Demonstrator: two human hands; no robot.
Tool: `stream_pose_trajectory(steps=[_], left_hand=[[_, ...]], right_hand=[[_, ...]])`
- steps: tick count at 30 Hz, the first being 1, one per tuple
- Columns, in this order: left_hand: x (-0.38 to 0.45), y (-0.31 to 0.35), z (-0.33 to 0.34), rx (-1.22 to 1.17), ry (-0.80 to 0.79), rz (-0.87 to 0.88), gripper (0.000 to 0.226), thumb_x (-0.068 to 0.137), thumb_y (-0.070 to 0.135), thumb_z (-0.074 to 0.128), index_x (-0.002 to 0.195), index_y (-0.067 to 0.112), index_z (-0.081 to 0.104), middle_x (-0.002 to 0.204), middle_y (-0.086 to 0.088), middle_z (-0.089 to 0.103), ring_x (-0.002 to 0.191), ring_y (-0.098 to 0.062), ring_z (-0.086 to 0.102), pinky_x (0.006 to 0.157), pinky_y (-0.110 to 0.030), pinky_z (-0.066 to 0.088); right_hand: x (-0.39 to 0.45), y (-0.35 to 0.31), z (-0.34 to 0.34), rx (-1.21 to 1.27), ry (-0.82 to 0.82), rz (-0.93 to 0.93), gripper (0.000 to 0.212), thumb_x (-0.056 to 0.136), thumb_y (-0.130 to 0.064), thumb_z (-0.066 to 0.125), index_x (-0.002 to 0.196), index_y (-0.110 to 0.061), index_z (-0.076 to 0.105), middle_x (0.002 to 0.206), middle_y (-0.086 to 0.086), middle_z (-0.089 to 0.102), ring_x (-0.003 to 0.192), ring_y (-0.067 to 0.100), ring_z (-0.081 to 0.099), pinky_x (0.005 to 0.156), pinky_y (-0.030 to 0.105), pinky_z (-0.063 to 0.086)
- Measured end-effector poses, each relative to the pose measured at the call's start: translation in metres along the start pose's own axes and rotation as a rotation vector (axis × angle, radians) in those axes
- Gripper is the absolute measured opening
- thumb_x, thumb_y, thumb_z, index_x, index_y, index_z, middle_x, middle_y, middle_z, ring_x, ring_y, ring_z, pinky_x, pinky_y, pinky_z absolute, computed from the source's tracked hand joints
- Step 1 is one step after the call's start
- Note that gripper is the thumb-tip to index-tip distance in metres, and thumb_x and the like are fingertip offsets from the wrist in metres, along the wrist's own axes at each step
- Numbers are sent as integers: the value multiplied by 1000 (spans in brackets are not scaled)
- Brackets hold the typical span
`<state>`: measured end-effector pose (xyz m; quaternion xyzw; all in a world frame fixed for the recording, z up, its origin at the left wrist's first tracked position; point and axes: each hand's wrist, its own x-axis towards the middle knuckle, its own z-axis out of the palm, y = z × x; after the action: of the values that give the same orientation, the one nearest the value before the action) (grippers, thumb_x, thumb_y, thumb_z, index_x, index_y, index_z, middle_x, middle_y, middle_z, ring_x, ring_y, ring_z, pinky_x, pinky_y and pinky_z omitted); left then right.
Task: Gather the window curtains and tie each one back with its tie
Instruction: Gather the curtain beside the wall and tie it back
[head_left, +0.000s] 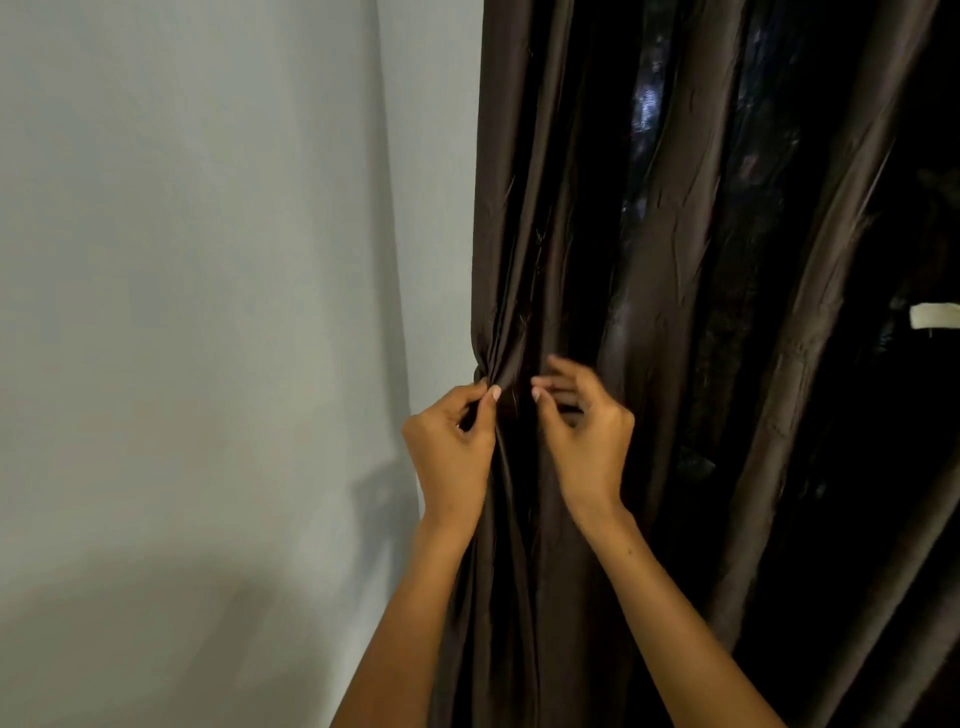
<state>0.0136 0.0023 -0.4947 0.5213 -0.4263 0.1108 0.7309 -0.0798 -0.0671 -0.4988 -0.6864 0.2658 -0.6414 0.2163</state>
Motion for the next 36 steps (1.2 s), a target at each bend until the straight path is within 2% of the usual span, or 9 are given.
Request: stream_pose_trajectory(steps=[3, 7, 13, 16, 20, 26, 29, 32, 36], left_hand=[[-2, -1, -2, 10, -6, 13, 10, 84, 13, 71, 93, 11, 75, 79, 20, 68, 75, 4, 67, 70, -6, 48], [-3, -1, -5, 16, -6, 4, 10, 83, 16, 72, 92, 14, 76, 80, 16, 71, 77, 4, 67, 73, -8, 49], [-3, -1, -5, 10, 2, -2, 11, 83, 14, 72, 93, 11, 76, 83, 8, 74, 80, 2, 68, 75, -12, 52], [-2, 1, -6, -4, 2, -7, 11, 83, 12, 72, 93, 11, 75, 82, 13, 72, 79, 3, 68, 74, -7, 49], [-2, 4, -8, -4, -4, -5, 10, 83, 12, 72, 92, 12, 76, 80, 17, 71, 76, 3, 68, 71, -6, 48], [-4, 8, -9, 6, 3, -8, 8, 83, 12, 71, 89, 13, 76, 79, 12, 73, 75, 1, 68, 70, -12, 52], [-3, 9, -15, 17, 11, -16, 9, 84, 14, 71, 92, 12, 76, 81, 10, 73, 78, 0, 68, 73, -14, 53], [-3, 10, -22, 37, 13, -4, 8, 84, 14, 71, 90, 11, 76, 81, 9, 73, 78, -1, 69, 73, -20, 55], [-3, 10, -25, 31, 18, -11, 9, 83, 13, 71, 90, 8, 76, 81, 7, 73, 78, 0, 69, 75, -20, 56]], right_hand=[[-13, -1, 7, -139, 121, -77, 40, 87, -20, 68, 126, -16, 59, 120, -2, 59, 107, 6, 58, 86, 28, 54], [-5, 7, 11, -73, 48, 98, 88, 85, -45, 64, 151, -18, 15, 158, 9, 15, 145, 20, 19, 113, 33, 25], [7, 5, 15, 269, -82, 220, 74, 84, -22, 72, 146, -16, 32, 117, -1, 66, 106, 2, 62, 101, 24, 46], [6, 3, 18, 51, 61, 105, 69, 82, -35, 71, 141, -15, 41, 141, 5, 48, 130, 12, 45, 108, 17, 33], [5, 5, 18, -34, -2, 130, 102, 78, -55, 65, 153, -25, 2, 161, 4, -1, 145, 9, 5, 114, 33, 14], [14, -2, 17, 443, -154, 325, 89, 78, -27, 76, 149, -24, 23, 128, -2, 60, 98, 1, 66, 100, 43, 48], [9, 0, 20, 153, -7, 190, 82, 73, -47, 75, 143, -25, 38, 145, -2, 41, 133, 10, 42, 111, 43, 36], [6, 7, 20, 44, -9, 156, 113, 62, -65, 70, 152, -32, 10, 160, 3, -5, 146, 12, 0, 115, 34, 15], [6, 7, 22, 307, -139, 289, 127, 58, -56, 77, 151, -33, -7, 159, 0, 14, 139, 6, 22, 111, 24, 27]])
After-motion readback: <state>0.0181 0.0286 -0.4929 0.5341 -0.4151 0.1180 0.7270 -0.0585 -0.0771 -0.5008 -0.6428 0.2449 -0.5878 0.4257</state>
